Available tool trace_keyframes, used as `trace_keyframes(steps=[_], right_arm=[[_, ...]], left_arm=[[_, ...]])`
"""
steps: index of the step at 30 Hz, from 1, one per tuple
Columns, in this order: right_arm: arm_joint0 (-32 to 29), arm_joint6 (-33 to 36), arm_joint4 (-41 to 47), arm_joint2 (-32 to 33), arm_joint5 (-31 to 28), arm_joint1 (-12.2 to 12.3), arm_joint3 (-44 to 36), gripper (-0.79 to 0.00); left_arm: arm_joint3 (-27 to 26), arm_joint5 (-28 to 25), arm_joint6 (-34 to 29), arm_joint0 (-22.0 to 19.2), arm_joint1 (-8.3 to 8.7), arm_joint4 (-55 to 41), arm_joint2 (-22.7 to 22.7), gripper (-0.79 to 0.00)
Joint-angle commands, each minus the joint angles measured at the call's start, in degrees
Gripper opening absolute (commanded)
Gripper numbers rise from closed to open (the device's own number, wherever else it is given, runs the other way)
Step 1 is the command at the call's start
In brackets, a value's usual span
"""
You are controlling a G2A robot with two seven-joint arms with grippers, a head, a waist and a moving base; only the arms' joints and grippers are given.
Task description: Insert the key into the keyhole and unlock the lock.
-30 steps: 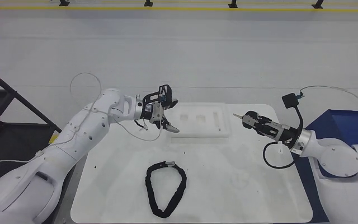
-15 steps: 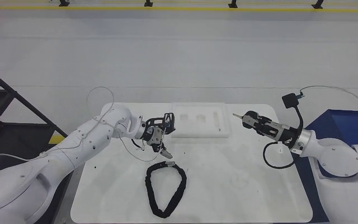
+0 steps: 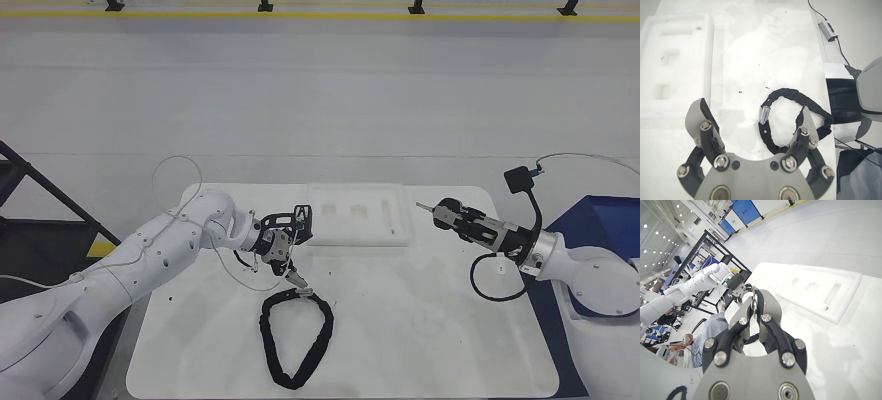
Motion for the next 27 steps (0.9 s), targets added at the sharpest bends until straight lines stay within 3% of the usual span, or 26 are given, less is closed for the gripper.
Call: trace_keyframes(steps=[1,9,14,21,27], right_arm=[[0.0,0.0,0.0,0.0,0.0,0.0,0.0,-0.785],[0.0,0.0,0.0,0.0,0.0,0.0,0.0,-0.785],[0.0,0.0,0.0,0.0,0.0,0.0,0.0,-0.785],[0.0,0.0,0.0,0.0,0.0,0.0,0.0,-0.785],[0.0,0.0,0.0,0.0,0.0,0.0,0.0,-0.785]], left_arm=[[0.0,0.0,0.0,0.0,0.0,0.0,0.0,0.0],[0.0,0.0,0.0,0.0,0.0,0.0,0.0,0.0],[-0.5,0.0,2.6,2.6,0.48,2.6,-1.2,0.0],[-3.3,0.0,13.0,6.6,3.01,10.9,-2.9,0.0],[-4.6,0.3,25.3,10.3,5.52,23.9,-5.1,0.0]])
